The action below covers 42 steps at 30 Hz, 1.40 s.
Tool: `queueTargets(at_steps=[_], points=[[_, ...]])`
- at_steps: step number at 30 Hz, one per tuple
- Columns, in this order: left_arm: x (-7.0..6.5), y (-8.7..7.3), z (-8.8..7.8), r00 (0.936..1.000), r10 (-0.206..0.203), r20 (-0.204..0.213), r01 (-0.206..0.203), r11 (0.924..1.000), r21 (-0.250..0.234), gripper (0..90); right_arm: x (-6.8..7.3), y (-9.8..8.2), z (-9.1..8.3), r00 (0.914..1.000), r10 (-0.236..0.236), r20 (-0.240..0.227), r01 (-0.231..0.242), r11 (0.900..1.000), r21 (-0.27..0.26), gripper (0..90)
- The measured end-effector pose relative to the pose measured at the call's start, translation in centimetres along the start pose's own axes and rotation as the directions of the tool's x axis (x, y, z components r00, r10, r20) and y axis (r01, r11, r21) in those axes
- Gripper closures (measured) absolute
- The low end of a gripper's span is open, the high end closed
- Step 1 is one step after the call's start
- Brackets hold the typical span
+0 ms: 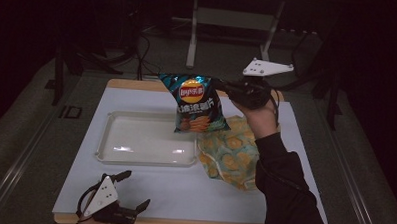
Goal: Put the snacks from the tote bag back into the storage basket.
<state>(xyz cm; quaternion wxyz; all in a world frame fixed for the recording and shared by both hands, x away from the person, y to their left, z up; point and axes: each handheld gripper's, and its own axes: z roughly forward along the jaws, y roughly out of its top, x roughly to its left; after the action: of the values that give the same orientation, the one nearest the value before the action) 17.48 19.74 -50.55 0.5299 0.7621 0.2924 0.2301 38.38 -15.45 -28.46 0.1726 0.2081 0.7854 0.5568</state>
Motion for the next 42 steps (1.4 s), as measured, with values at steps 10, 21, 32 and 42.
queueTargets(at_steps=[10, 21, 32, 42], points=[[0.0, 0.0, -0.1, 1.0, 0.004, -0.001, -0.004, 1.0, 0.001, 0.1, 1.7, 0.6, 2.5, 0.9997, -0.007, -0.022, 0.007, 1.0, -0.007, 90.0], [-0.2, 0.1, -0.3, 1.0, 0.008, 0.001, -0.008, 0.9999, -0.011, 0.1, 3.8, 0.8, 5.7, 0.9978, 0.001, -0.066, -0.003, 1.0, -0.021, 90.0], [-0.1, 0.2, -0.5, 1.0, 0.004, -0.005, -0.004, 0.9998, -0.022, 0.1, 5.7, 0.7, 8.8, 0.9931, 0.024, -0.115, -0.028, 0.999, -0.037, 90.0], [-0.1, 0.1, -0.5, 1.0, 0.008, -0.003, -0.008, 0.9997, -0.022, 0.1, 7.3, -1.3, 12.1, 0.9902, 0.085, -0.11, -0.091, 0.995, -0.048, 90.0]])
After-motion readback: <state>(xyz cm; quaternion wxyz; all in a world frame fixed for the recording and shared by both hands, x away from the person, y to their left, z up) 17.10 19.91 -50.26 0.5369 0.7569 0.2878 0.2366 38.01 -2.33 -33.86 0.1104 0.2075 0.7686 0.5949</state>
